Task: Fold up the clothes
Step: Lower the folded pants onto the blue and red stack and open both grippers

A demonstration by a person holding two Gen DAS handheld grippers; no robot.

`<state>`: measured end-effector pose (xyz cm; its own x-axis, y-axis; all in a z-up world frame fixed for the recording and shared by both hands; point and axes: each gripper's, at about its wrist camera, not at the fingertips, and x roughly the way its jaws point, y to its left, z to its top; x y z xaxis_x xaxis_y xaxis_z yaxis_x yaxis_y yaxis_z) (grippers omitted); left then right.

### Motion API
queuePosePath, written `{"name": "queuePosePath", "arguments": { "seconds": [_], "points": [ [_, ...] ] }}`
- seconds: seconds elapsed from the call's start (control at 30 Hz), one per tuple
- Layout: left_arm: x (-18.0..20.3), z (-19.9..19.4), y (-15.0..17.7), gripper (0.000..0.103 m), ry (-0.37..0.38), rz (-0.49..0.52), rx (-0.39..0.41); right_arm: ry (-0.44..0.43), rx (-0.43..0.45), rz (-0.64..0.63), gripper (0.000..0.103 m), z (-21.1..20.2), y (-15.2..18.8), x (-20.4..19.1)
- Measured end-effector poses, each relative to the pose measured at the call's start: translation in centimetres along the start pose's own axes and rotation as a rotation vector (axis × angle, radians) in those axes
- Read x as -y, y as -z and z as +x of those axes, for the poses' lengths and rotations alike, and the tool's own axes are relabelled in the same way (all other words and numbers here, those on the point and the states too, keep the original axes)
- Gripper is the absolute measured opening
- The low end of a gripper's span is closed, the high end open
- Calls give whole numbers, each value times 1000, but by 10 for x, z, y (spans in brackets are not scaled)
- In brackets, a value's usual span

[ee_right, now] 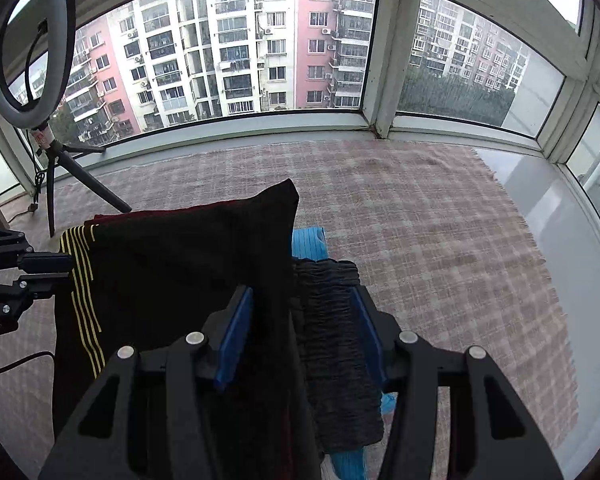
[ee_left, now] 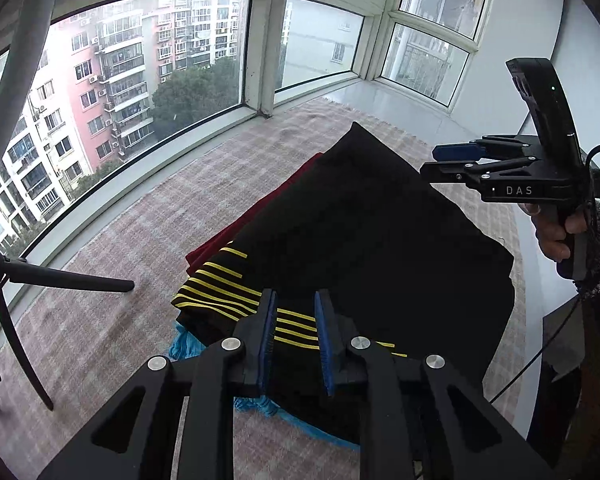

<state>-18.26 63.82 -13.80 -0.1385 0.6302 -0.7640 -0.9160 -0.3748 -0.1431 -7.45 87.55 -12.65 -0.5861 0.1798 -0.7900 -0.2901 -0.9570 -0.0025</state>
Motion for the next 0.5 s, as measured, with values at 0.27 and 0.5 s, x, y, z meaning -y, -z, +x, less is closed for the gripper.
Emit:
{"name": "queuePosePath", "arguments": {
  "seconds": [0.27, 0.5],
  "points": [
    [50, 0, 54, 24, 112, 22, -90, -152, -117, 90, 50, -25, 79, -31],
    [44, -57, 81, 27, 10, -78, -92, 58, -151, 273, 50, -68, 110, -31]
  ]
}}
